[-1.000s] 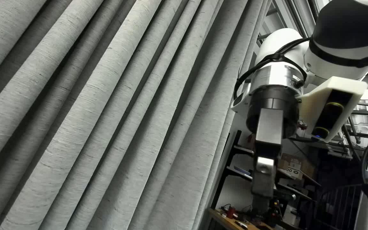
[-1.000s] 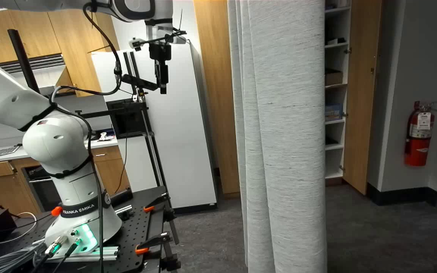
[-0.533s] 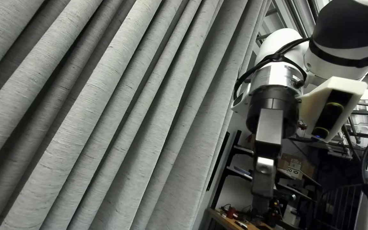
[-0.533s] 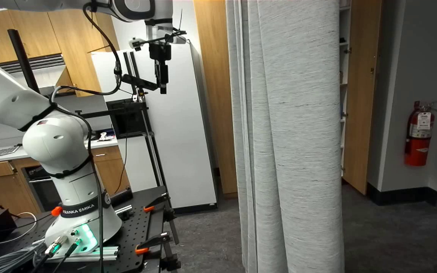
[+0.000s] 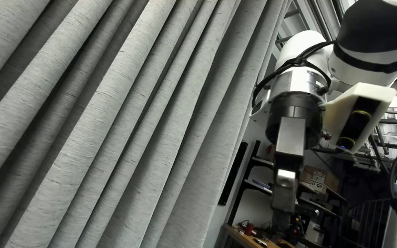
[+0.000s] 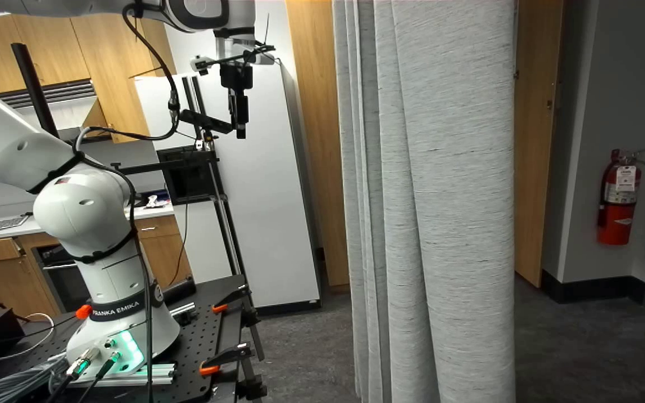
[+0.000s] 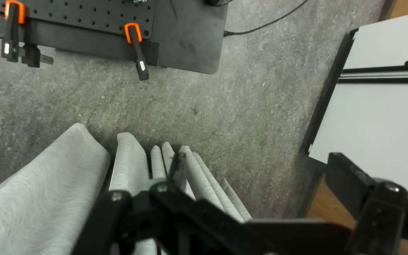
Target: Open the curtain.
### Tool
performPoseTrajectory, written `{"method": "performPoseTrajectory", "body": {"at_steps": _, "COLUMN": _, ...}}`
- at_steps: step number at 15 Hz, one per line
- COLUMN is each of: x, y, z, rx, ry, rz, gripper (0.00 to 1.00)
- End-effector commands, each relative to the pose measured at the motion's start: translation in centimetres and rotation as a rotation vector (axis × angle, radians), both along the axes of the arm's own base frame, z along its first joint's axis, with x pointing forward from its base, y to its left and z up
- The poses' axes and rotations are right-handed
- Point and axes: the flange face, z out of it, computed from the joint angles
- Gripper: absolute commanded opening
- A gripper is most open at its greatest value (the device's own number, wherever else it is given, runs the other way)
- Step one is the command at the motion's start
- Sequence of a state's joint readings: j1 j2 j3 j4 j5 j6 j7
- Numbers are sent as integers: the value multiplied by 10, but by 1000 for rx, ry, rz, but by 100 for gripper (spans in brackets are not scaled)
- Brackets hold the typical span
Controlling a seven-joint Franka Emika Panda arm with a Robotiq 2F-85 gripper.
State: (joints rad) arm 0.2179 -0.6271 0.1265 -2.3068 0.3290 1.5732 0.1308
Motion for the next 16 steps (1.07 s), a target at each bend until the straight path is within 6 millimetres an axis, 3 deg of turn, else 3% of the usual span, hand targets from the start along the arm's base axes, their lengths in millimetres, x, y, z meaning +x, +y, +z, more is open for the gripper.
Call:
{"method": "performPoseTrajectory", "body": {"at_steps": 1, "x": 0, "y": 0, "z": 1, "rx": 0, "ry": 1, "rz": 0, "gripper": 100}}
{"method": "performPoseTrajectory", "body": {"at_steps": 16, "x": 1, "y": -5, "z": 6, "rx": -12, "ry": -16, "rz": -12, "gripper": 100}}
